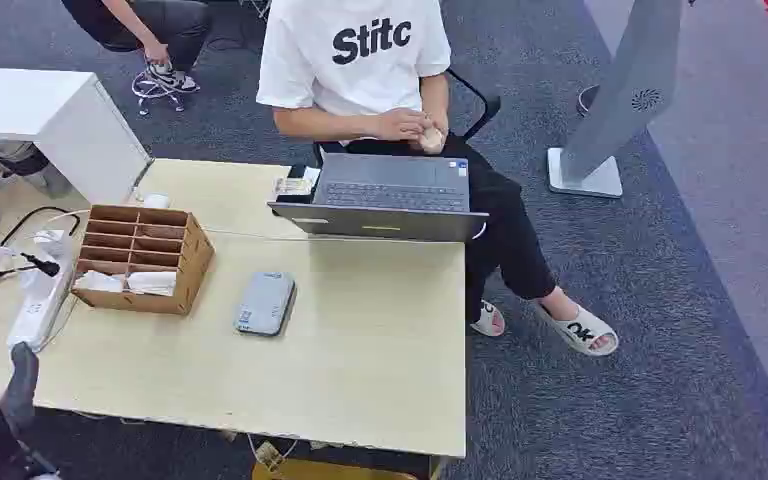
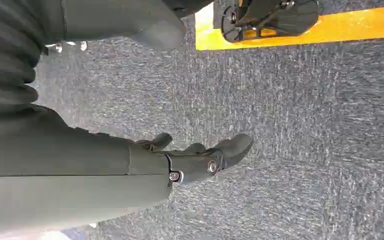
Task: Pass the card to the sensor for recognition and then transmit it.
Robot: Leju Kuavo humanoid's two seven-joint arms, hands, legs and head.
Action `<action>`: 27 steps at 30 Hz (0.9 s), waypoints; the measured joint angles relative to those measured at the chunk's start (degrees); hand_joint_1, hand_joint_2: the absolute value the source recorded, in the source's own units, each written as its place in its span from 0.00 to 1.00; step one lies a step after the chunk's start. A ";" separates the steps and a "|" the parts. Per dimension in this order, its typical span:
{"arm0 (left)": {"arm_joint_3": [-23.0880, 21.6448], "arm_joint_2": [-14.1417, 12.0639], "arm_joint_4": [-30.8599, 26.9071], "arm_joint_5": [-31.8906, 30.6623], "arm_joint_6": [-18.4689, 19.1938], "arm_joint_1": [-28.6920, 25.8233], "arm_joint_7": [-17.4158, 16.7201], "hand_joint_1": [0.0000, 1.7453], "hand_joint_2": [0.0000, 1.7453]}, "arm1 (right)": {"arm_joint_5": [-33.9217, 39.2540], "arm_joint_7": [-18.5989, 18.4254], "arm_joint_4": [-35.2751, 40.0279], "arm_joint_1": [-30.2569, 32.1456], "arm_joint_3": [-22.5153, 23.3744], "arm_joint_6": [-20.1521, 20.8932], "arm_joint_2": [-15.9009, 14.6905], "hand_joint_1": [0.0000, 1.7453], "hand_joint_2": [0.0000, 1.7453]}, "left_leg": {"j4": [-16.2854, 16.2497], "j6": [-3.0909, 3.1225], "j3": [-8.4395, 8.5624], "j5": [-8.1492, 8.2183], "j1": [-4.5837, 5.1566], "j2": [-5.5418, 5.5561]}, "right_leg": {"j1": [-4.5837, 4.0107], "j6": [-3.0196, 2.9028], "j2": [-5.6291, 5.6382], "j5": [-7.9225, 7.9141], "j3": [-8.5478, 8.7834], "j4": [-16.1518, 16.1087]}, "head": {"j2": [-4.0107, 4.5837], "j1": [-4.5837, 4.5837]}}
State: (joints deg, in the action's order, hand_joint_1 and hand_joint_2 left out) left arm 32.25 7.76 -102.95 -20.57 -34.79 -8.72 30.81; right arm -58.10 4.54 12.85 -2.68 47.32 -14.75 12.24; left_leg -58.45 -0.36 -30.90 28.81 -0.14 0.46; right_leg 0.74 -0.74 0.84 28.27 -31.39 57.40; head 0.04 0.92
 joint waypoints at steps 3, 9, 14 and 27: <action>-2.84 -1.82 -0.02 -4.03 1.83 2.69 -3.20 0.00 1.00 | -0.26 -0.52 0.00 -0.01 0.11 0.39 0.00 0.00 1.00 | 0.00 0.04 -0.02 -0.03 0.00 0.00 | 0.00 0.04 0.01 -0.03 0.00 0.00 | 0.00 0.00; -7.80 -5.01 0.92 -11.70 4.80 8.01 -8.89 0.00 1.00 | -0.81 -1.16 -0.02 -0.01 0.13 0.79 0.00 0.00 1.00 | -0.04 0.04 -0.03 -0.03 0.00 -0.04 | 0.00 0.06 0.06 -0.05 -0.01 0.00 | 0.00 -0.02; -12.25 -8.27 2.76 -18.73 5.64 11.38 -13.39 0.00 1.00 | -1.33 -1.46 -0.02 0.00 0.13 1.09 0.00 0.00 1.00 | -0.05 0.04 -0.04 -0.03 0.00 -0.08 | 0.00 0.06 0.09 -0.05 -0.03 0.00 | -0.02 0.00; -24.62 -17.89 8.61 -37.22 5.48 19.31 -26.32 0.00 1.00 | -2.58 -2.56 -0.09 -0.01 0.15 2.21 0.00 0.00 1.00 | -0.05 0.05 -0.05 -0.04 0.00 -0.12 | 0.00 0.06 0.13 -0.06 -0.05 0.01 | 0.00 -0.02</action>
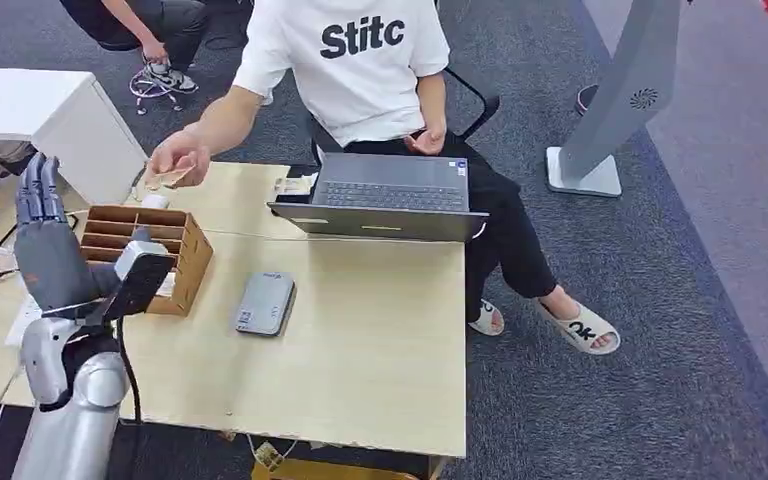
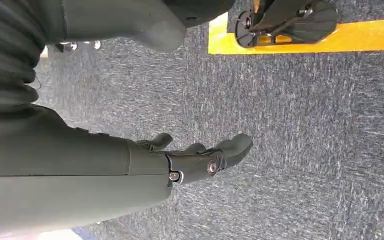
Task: Pass the card to the sensor for recognition and then transmit it.
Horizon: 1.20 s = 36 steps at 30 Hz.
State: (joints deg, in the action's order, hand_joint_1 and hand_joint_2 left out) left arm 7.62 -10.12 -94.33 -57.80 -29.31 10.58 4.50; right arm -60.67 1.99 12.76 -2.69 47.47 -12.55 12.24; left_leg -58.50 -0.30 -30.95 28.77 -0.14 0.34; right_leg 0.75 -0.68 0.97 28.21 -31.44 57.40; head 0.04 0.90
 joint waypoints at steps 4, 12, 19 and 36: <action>-4.31 -3.55 1.90 -5.38 -0.07 2.55 -4.48 0.00 1.00 | -0.63 0.00 0.00 -0.02 0.00 0.57 -0.02 0.00 1.00 | 0.00 0.00 0.00 0.00 0.00 -0.01 | 0.00 0.00 0.00 0.00 0.00 0.00 | 0.00 0.02; -12.43 -9.87 5.02 -15.94 -0.48 6.44 -12.86 1.00 1.00 | -2.03 -0.02 0.00 -0.12 0.00 1.66 -0.02 0.00 1.00 | 0.00 0.00 -0.01 -0.01 0.00 -0.03 | 0.00 0.00 0.02 -0.01 0.00 0.00 | 0.00 0.04; -16.06 -13.11 8.02 -27.17 -0.48 8.30 -17.76 1.00 1.00 | -3.63 -0.66 -0.13 -0.23 0.00 3.08 -0.02 0.00 1.00 | 0.00 0.00 -0.02 -0.01 -0.01 -0.07 | 0.00 0.00 0.09 -0.01 -0.02 0.01 | 0.00 0.02; -20.51 -12.74 9.22 -31.18 6.86 8.43 -16.72 1.00 1.00 | -4.85 -1.77 -0.17 -0.25 0.00 3.83 -0.02 0.00 1.00 | -0.01 0.00 -0.05 0.00 0.00 -0.08 | 0.00 0.02 0.08 -0.02 -0.04 0.01 | 0.00 0.00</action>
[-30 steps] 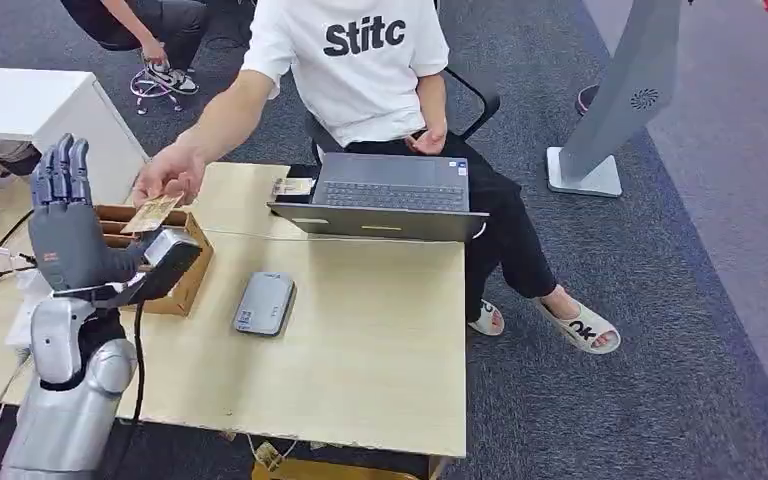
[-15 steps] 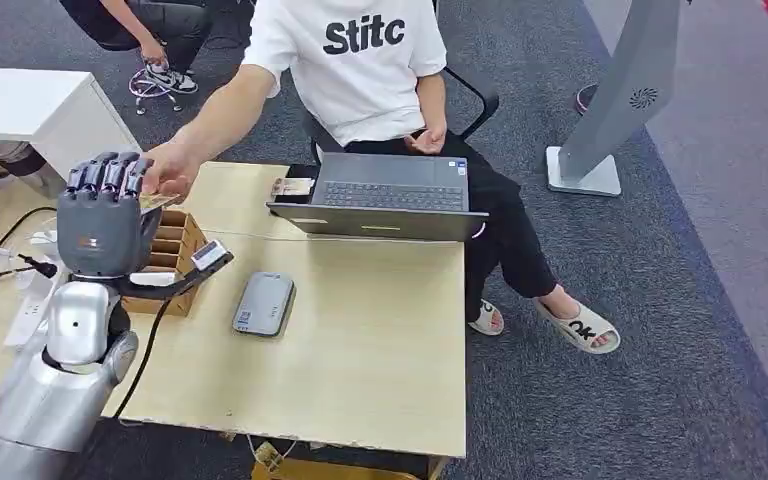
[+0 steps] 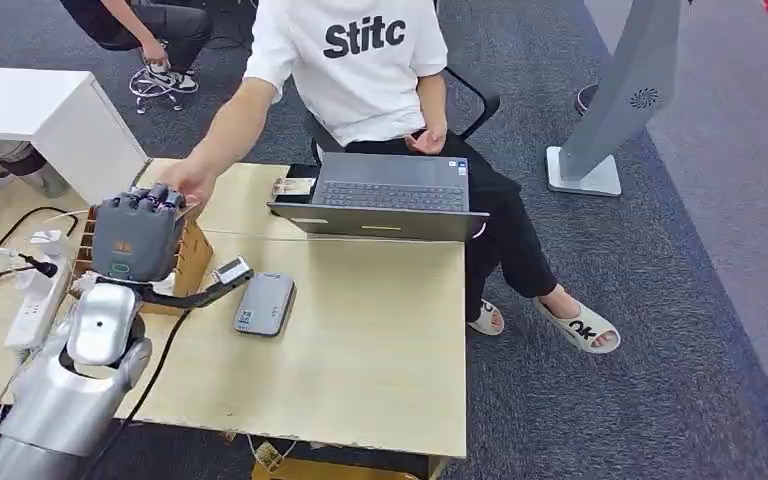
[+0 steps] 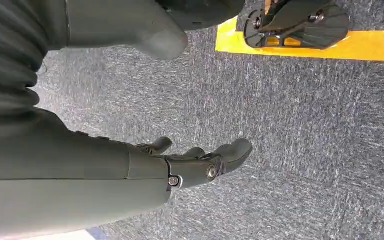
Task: Pass the card to the sensor for recognition and then transmit it.
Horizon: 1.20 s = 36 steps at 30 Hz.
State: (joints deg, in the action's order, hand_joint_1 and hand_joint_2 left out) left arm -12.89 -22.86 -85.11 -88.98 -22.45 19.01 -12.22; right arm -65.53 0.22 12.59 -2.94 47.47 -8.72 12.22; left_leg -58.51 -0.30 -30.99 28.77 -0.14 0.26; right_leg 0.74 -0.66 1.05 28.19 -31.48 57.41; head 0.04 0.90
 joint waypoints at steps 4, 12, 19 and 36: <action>-3.03 0.20 0.55 0.00 0.50 -0.08 -1.09 1.00 1.00 | -0.07 0.13 0.00 0.00 0.02 0.02 0.00 0.00 1.00 | 0.00 0.00 0.00 0.00 0.00 0.00 | 0.00 0.00 0.00 0.00 0.00 0.00 | 0.00 0.04; -7.55 1.55 4.74 -0.02 1.64 -0.80 -1.66 1.00 1.00 | -0.09 0.15 0.00 0.00 0.13 0.13 0.00 0.00 1.00 | 0.00 0.00 0.00 0.00 0.00 0.00 | 0.00 0.00 0.00 0.00 0.00 0.00 | 0.00 0.02; -8.99 2.34 8.70 -0.02 1.31 -1.90 -2.03 1.00 1.00 | -0.31 0.15 0.00 0.04 0.72 0.00 0.00 0.00 1.00 | 0.00 0.00 -0.01 0.00 0.00 0.00 | 0.00 0.00 0.00 0.00 0.00 0.00 | 0.00 0.02; -9.08 3.93 15.21 -0.02 -3.36 -3.47 -0.52 1.00 1.00 | -0.98 0.46 -0.07 0.05 1.01 0.00 0.00 0.00 1.00 | 0.00 0.00 -0.02 0.00 0.00 0.01 | 0.00 0.00 -0.01 0.00 0.00 0.00 | -0.02 0.02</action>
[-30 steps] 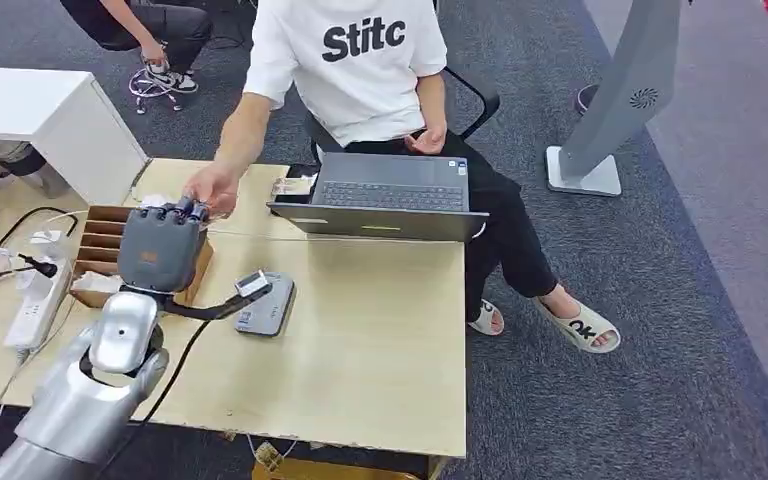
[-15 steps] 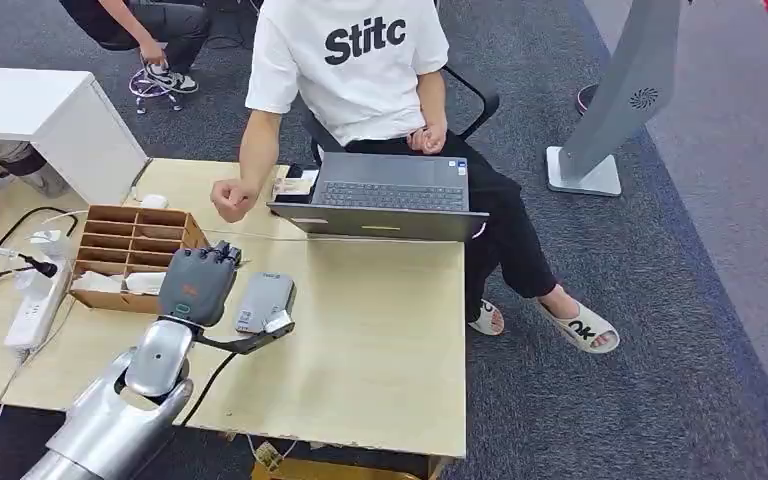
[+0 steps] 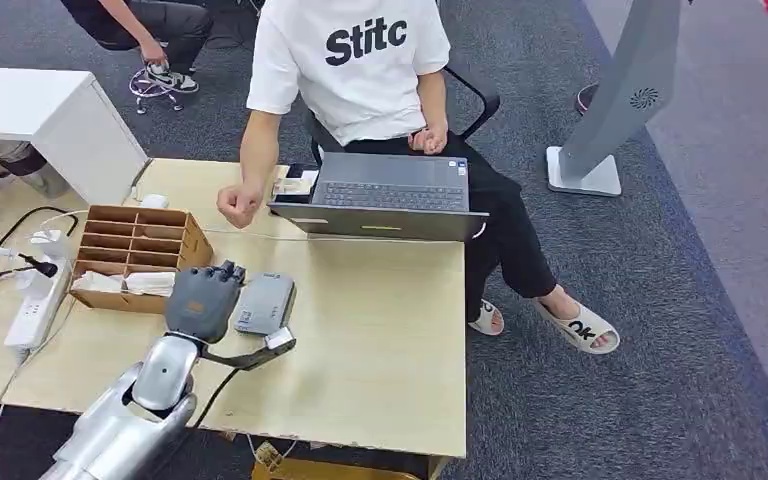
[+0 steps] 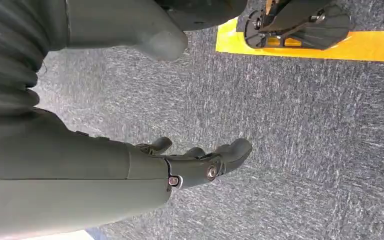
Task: Pass the card to the sensor for recognition and then transmit it.
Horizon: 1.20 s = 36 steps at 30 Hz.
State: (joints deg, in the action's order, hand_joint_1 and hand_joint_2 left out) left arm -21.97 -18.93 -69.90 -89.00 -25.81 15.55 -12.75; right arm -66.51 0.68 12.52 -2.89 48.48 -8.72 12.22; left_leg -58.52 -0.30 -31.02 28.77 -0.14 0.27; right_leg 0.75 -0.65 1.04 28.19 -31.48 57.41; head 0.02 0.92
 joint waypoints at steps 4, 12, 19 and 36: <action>0.00 0.64 1.27 0.00 -1.82 -0.01 0.88 1.00 1.00 | -0.13 0.11 0.00 0.00 0.00 0.00 0.00 0.00 1.00 | 0.00 0.00 0.00 0.00 0.00 0.00 | 0.00 0.00 0.00 0.00 0.00 0.00 | 0.00 0.00; -0.02 2.43 3.83 0.00 -2.78 0.06 3.50 1.00 1.00 | -0.81 -0.07 0.00 -0.03 0.00 0.02 0.00 0.00 1.00 | -0.01 0.00 0.00 0.00 0.00 0.00 | 0.00 0.00 0.00 0.00 0.00 0.00 | 0.02 0.00; -0.26 4.44 7.12 0.09 -3.02 0.41 3.94 1.00 1.00 | -0.98 -0.20 0.00 -0.03 0.00 0.09 0.00 0.00 1.00 | -0.01 0.00 0.00 0.00 0.00 0.00 | 0.00 0.00 0.00 0.00 0.00 0.00 | 0.00 0.00; 0.88 8.20 16.51 0.61 -3.50 1.86 5.38 1.00 1.00 | -0.96 0.00 -0.07 -0.05 0.11 0.17 0.00 0.00 1.00 | -0.01 0.00 0.02 0.00 0.00 0.04 | 0.00 0.00 -0.04 0.00 0.05 0.00 | 0.02 0.00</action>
State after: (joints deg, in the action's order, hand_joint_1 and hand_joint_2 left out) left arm -21.09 -10.73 -53.39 -88.39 -29.31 17.40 -7.37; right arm -67.47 0.68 12.46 -2.94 48.59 -8.55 12.22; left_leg -58.53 -0.29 -30.99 28.77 -0.14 0.30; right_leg 0.75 -0.65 1.01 28.19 -31.42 57.41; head 0.04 0.92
